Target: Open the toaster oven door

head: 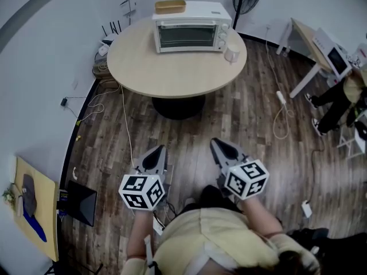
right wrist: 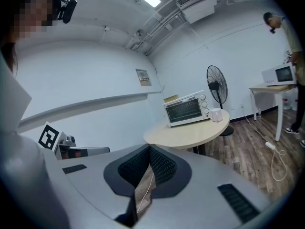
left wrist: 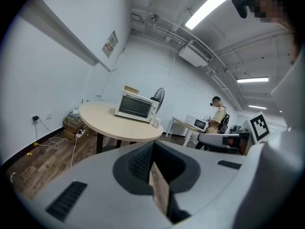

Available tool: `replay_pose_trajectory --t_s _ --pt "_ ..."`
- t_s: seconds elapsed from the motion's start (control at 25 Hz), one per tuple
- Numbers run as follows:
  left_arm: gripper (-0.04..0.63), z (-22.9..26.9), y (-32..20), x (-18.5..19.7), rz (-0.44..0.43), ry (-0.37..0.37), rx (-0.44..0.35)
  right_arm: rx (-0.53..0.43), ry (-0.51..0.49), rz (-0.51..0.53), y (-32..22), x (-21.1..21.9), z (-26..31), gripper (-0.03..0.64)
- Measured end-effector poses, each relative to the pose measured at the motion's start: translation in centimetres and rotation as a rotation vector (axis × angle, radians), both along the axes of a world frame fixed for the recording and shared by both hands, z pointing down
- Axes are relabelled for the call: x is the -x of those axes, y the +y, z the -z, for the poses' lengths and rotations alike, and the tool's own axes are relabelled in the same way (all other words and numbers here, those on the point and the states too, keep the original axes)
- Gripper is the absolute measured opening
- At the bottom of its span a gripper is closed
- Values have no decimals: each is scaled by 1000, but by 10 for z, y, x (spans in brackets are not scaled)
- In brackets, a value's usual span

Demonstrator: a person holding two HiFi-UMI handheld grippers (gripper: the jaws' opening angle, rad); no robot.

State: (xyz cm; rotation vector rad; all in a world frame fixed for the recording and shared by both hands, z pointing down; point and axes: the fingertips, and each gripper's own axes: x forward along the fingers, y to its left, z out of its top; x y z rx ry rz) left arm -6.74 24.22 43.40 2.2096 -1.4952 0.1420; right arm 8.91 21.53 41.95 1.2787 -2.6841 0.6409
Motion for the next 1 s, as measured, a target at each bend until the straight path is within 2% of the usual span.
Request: replay_pose_trajectory --t_s 0.16,0.44,0.64,0.8,1.0 --pt "2 -3 -20 0 -1 -17 -6 37 -18 -13 -20 4 -3 3" --pt "2 2 -67 8 38 -58 -24 71 -107 -46 -81 8 -4 4" --pt "2 2 -110 20 68 -111 -21 60 -93 -44 -132 17 -5 5" --pt "2 5 -148 19 87 -92 -17 74 -93 -36 -169 19 -4 5" --pt "2 16 -192 13 113 -97 -38 101 -153 -37 -216 20 5 8"
